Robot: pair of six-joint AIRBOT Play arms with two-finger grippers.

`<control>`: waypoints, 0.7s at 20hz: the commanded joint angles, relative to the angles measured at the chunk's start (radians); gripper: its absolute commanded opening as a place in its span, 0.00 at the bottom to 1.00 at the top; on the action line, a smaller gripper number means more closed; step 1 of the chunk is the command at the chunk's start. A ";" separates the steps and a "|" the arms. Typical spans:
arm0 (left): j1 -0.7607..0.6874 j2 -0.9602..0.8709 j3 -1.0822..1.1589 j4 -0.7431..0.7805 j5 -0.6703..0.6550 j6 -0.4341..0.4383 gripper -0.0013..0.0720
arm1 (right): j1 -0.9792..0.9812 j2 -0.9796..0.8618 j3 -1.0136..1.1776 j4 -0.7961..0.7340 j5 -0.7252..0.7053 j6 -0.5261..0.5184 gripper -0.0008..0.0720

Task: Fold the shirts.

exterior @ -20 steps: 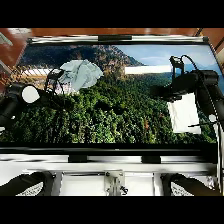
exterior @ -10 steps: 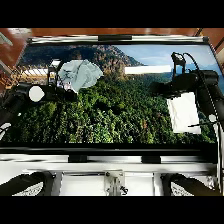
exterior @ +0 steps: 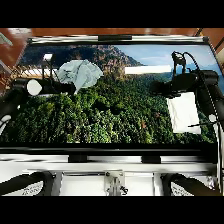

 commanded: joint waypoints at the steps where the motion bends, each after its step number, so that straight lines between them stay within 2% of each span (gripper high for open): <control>1: 0.090 -0.155 0.164 0.000 0.014 -0.032 1.00 | 0.001 0.000 0.001 0.024 0.002 0.001 0.81; 9: 0.114 -0.604 0.507 -0.005 -0.003 0.006 1.00 | 0.006 -0.001 0.001 0.058 0.003 -0.001 0.81; 12: 0.112 -0.684 0.533 -0.007 0.035 0.007 1.00 | 0.006 -0.001 0.001 0.061 0.003 -0.001 0.81; 14: 0.114 -0.709 0.533 -0.008 0.080 0.060 1.00 | 0.006 -0.001 0.001 0.071 0.001 -0.001 0.81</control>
